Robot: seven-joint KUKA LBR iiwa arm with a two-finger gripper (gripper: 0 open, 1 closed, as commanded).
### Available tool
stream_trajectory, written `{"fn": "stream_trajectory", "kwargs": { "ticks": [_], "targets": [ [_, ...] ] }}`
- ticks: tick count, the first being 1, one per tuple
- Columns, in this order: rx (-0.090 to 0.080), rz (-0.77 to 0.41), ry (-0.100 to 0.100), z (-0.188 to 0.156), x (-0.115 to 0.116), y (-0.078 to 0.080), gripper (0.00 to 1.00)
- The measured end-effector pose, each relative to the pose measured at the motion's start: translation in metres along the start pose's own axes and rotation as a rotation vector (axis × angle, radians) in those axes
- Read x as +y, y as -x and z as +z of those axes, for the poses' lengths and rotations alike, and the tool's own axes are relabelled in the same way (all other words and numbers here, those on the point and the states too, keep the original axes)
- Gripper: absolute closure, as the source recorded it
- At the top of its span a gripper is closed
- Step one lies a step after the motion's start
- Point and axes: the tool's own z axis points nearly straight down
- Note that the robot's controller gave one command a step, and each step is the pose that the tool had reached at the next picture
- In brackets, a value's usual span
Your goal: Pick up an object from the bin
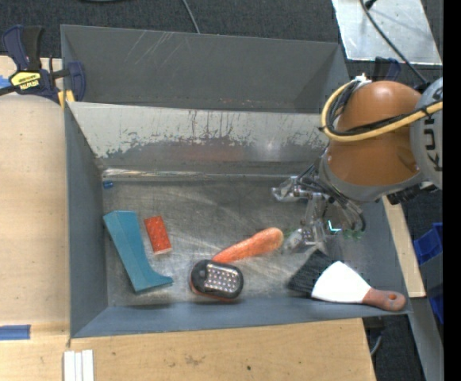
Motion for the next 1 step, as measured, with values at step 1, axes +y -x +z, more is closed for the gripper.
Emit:
{"fn": "stream_trajectory", "kwargs": {
  "ticks": [1],
  "targets": [
    [-0.008,-0.001,-0.001,-0.0037,0.0001,0.0019,0.00]
  ]
}}
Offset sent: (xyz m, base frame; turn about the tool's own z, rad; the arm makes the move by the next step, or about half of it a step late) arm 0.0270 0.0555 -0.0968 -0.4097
